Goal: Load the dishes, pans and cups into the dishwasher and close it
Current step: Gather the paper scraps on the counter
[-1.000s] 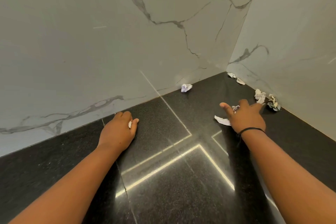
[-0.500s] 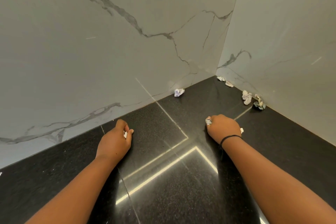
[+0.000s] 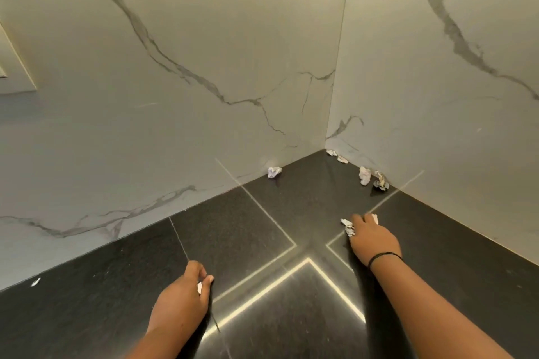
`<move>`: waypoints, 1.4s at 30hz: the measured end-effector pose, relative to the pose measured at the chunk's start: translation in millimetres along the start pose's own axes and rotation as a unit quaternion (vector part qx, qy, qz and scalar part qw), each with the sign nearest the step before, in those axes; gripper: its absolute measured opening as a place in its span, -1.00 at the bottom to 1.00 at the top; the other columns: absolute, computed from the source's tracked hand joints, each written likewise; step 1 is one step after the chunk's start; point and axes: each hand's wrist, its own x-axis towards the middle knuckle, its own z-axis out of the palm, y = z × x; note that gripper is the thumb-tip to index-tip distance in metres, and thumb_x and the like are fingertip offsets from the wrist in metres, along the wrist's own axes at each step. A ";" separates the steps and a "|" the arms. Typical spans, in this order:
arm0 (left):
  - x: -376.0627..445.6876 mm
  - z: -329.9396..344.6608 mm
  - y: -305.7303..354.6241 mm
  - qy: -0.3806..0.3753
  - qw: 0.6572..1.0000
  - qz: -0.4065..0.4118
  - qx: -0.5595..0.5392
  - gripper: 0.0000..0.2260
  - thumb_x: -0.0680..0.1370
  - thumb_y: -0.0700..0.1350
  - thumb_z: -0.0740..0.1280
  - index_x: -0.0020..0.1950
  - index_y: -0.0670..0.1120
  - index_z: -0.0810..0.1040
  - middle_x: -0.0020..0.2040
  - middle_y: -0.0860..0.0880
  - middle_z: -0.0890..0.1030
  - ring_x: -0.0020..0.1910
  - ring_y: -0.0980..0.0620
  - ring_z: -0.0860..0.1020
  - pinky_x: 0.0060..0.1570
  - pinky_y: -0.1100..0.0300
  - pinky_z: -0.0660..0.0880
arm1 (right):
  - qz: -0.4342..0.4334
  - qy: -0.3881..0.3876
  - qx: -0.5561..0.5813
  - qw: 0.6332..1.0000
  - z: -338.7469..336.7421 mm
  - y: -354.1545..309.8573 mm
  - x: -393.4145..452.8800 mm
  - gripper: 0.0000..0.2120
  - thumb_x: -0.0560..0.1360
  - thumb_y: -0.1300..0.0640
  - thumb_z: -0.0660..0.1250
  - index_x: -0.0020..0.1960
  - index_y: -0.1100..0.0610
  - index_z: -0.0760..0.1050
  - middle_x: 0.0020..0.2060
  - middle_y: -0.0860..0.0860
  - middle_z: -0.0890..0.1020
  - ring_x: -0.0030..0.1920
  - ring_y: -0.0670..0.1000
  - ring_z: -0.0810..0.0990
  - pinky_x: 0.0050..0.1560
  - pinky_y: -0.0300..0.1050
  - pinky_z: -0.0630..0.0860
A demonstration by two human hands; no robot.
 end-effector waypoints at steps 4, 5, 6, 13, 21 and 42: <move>-26.4 -4.1 9.4 -0.011 1.000 -0.015 0.005 -0.86 0.61 0.09 0.15 -0.06 0.06 0.28 -0.34 0.05 0.55 -0.37 0.14 0.50 -0.32 0.20 0.44 | -0.047 -0.032 -0.014 0.998 1.0 -9.2 -29.3 -0.65 0.61 0.08 0.01 0.37 0.03 0.29 0.25 0.07 0.49 0.18 0.17 0.53 0.03 0.01 0.45; -32.7 -5.3 12.4 -0.013 1.000 -0.017 0.008 -0.87 0.61 0.09 0.14 -0.05 0.06 0.28 -0.33 0.06 0.55 -0.35 0.13 0.51 -0.29 0.18 0.46 | -0.050 -0.039 -0.012 0.998 1.0 -9.8 -38.3 -0.66 0.60 0.07 0.02 0.36 0.04 0.31 0.24 0.07 0.51 0.16 0.17 0.54 0.02 0.00 0.45; -40.6 -6.5 15.3 -0.016 1.000 -0.020 0.013 -0.87 0.61 0.09 0.13 -0.04 0.06 0.28 -0.33 0.07 0.55 -0.34 0.12 0.52 -0.27 0.18 0.46 | -0.052 -0.045 -0.011 0.998 -0.1 -9.0 -49.0 -0.67 0.60 0.06 0.03 0.33 0.04 0.33 0.23 0.07 0.52 0.16 0.17 0.54 0.03 0.00 0.46; -96.7 -16.7 34.7 -0.079 0.996 -0.046 -0.018 -0.83 0.57 0.15 0.21 0.01 0.10 0.30 -0.18 0.06 0.59 -0.14 0.07 0.57 -0.09 0.15 0.47 | -0.033 -0.039 0.057 0.997 -19.1 22.5 -93.6 -0.70 0.60 -0.02 0.06 0.21 0.09 0.40 0.18 0.06 0.46 0.11 0.15 0.55 0.03 -0.02 0.47; -115.7 -12.2 77.9 -0.128 0.992 0.021 -0.008 -0.87 0.58 0.14 0.21 0.03 0.12 0.35 -0.20 0.06 0.56 -0.21 0.15 0.52 -0.22 0.24 0.42 | 0.005 0.029 0.131 0.991 -58.8 59.0 -90.5 -0.86 0.47 0.14 0.16 -0.22 0.12 0.43 -0.18 0.06 0.56 -0.17 0.09 0.51 -0.17 -0.09 0.44; -105.9 33.0 84.0 -0.052 0.997 0.037 0.050 -0.90 0.59 0.19 0.14 0.01 0.21 0.34 -0.38 0.12 0.52 -0.43 0.18 0.46 -0.46 0.30 0.31 | 0.054 -0.031 0.114 0.991 -13.1 47.6 22.8 -0.70 0.54 -0.05 0.22 0.17 0.06 0.56 0.19 0.10 0.59 0.14 0.19 0.55 0.10 0.05 0.47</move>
